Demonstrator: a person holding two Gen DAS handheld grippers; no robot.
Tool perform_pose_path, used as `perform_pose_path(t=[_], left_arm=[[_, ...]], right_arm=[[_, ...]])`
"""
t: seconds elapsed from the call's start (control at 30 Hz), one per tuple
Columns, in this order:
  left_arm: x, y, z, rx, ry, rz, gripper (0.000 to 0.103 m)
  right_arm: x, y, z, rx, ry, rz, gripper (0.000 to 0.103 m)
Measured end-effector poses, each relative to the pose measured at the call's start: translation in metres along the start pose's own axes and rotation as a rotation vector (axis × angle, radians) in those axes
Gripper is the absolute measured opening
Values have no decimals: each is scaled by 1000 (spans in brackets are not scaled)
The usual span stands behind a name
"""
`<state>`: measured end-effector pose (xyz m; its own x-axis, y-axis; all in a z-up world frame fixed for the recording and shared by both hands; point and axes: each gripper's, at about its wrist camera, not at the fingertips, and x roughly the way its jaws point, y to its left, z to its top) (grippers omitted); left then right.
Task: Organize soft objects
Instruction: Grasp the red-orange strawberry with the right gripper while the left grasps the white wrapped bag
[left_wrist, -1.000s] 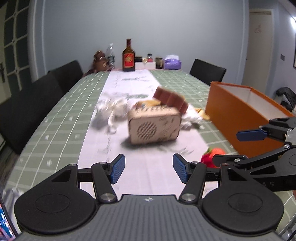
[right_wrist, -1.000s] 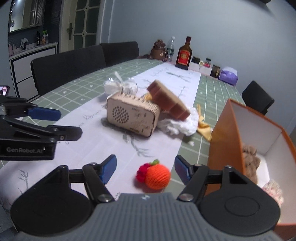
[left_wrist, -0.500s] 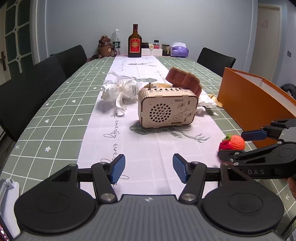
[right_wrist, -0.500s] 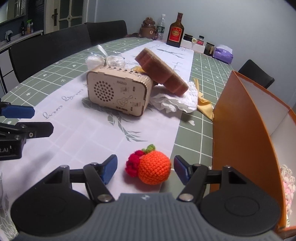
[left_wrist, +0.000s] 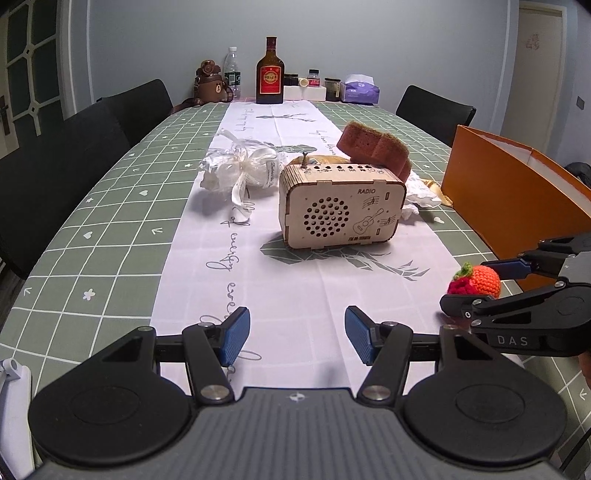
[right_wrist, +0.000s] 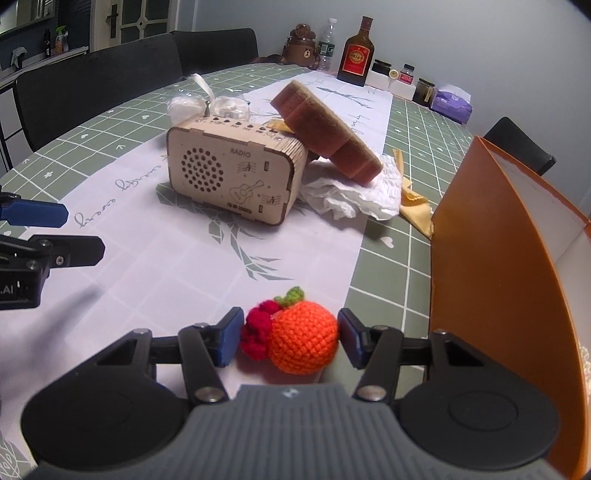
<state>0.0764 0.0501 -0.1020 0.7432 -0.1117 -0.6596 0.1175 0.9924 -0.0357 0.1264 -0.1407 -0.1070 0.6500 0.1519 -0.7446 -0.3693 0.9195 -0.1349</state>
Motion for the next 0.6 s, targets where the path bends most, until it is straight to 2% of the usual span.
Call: perform_pose_path(t=[0.3,0.5,0.6], left_arm=[[-7,11,11,-8,-12,31,70],[-13,16,35,13,0,63,70],[-18,18,54,43,11,48,70]], right_arm=[[-7,2,3,-39,-10,24,53],[-25,-3,28,-39,-62,66,53],[-32,-6,41,-58,-76,66,53]])
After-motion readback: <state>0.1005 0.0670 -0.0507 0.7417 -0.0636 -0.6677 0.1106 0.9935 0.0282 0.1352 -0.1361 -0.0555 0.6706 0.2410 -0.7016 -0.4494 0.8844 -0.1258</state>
